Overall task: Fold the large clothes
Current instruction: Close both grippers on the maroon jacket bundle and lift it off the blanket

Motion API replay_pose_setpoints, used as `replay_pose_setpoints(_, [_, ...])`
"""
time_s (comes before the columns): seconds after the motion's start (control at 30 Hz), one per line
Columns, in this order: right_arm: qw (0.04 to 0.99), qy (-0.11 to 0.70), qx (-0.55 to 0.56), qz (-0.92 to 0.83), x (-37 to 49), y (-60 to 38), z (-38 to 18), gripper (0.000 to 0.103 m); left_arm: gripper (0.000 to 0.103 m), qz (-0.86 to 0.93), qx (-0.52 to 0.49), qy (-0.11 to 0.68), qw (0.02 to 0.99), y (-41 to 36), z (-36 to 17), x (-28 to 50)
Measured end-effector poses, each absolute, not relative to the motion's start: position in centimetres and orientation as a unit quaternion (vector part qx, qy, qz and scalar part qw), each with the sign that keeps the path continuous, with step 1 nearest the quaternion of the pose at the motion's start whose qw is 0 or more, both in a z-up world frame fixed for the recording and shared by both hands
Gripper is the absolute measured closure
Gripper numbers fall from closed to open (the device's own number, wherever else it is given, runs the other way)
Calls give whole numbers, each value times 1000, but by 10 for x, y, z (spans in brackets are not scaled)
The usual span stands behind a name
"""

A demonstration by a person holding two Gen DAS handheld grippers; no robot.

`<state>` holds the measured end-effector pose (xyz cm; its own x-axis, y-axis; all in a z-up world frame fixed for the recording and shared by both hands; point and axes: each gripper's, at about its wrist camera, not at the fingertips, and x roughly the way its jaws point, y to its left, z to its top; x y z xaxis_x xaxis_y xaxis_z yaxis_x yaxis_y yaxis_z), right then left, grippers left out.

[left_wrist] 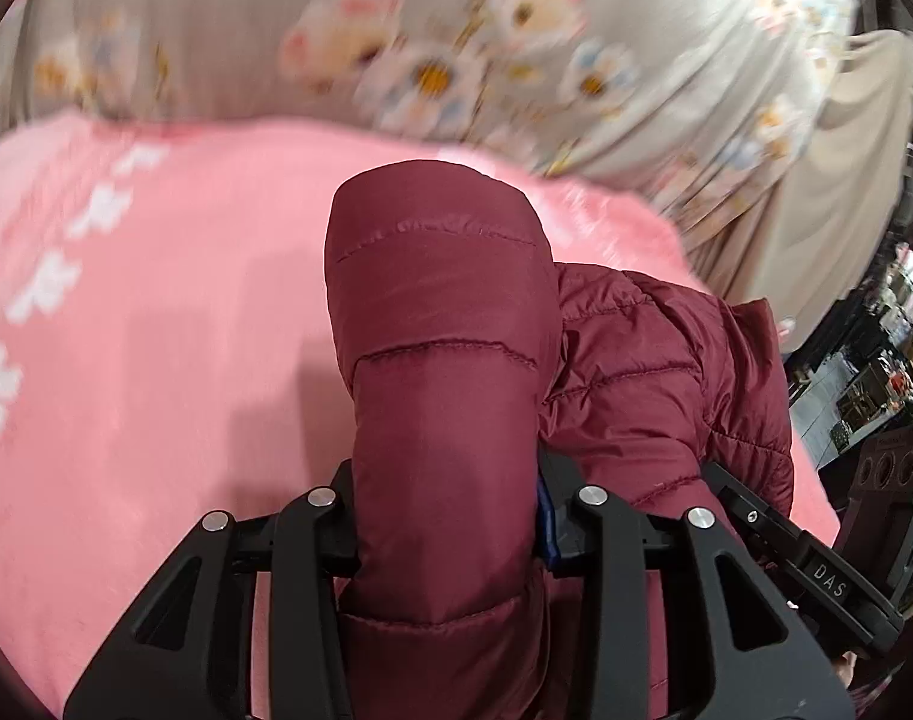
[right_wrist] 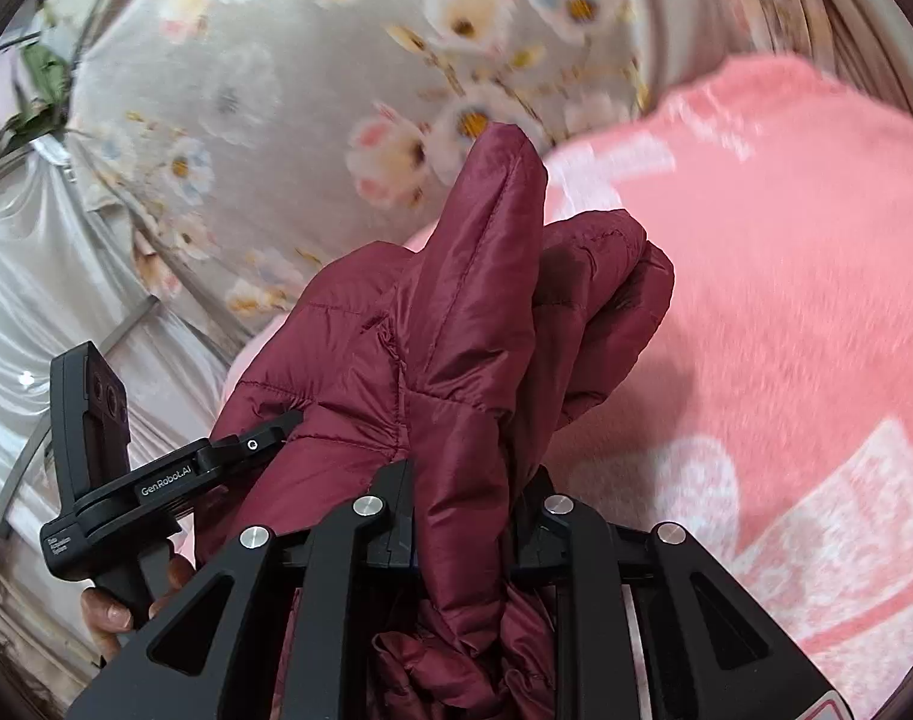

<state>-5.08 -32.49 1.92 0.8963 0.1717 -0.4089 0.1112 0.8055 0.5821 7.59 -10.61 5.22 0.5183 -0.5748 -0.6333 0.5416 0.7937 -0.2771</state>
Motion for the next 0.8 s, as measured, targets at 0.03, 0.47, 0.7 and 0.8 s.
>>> replay_pose_setpoints(0.03, [927, 215, 306, 16, -57, -323, 29, 84, 66, -326, -22, 358, 875, -104, 64, 69])
replay_pose_setpoints(0.47, [979, 60, 190, 31, -104, -275, 170, 84, 66, -372, -29, 176, 911, -55, 200, 11])
replay_pose_setpoints(0.7, [988, 9, 140, 64, -95, -239, 225, 84, 66, -364, -44, 102, 925, -12, 243, 10])
replay_pose_setpoints(0.8, [989, 0, 126, 80, -80, -222, 237, 84, 66, -351, -47, 75, 932, 9, 255, 16])
